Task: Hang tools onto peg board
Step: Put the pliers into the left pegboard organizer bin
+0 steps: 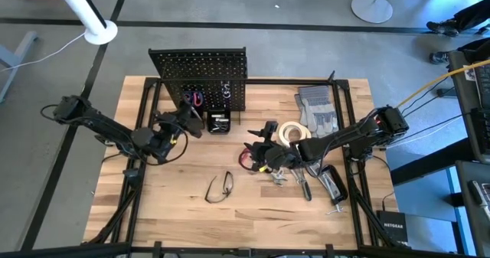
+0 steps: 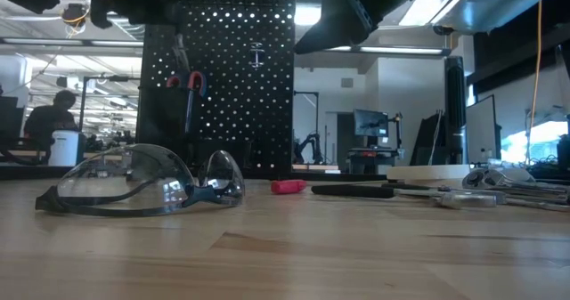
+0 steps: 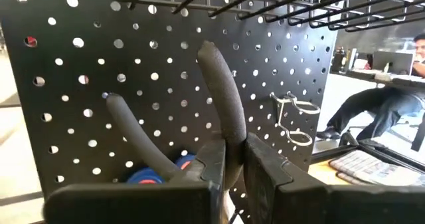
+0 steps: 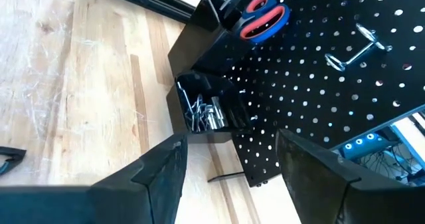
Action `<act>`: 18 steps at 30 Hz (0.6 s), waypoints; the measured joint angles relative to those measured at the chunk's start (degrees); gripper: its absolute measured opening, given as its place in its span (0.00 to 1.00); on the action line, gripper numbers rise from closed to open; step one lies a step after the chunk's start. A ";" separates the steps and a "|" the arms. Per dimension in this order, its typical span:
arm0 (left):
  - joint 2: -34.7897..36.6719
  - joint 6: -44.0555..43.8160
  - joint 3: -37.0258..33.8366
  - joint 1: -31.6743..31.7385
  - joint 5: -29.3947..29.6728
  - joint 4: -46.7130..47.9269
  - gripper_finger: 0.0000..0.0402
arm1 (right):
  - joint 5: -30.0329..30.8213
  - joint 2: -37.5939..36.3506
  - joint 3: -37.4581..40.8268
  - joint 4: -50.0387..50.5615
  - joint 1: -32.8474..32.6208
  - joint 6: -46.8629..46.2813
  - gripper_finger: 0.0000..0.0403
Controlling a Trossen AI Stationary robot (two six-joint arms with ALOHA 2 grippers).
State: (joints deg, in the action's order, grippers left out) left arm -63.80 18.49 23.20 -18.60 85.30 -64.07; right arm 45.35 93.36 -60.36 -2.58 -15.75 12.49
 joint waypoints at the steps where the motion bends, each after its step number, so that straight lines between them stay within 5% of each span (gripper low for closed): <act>1: 0.05 0.33 0.00 0.13 0.16 -0.02 0.05 | -0.07 0.00 0.00 -0.03 0.00 -0.14 0.57; 7: 0.05 0.43 -0.60 3.77 1.23 4.34 0.05 | -1.44 0.00 0.00 -0.27 0.00 -0.26 0.57; 18: 0.05 -14.32 -1.29 10.16 -0.03 21.51 0.05 | -1.48 0.00 0.00 -0.19 0.00 -2.18 0.57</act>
State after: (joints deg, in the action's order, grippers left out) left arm -63.75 4.17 21.91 -8.44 85.27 -42.56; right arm 43.88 93.36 -60.36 -2.77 -15.75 10.31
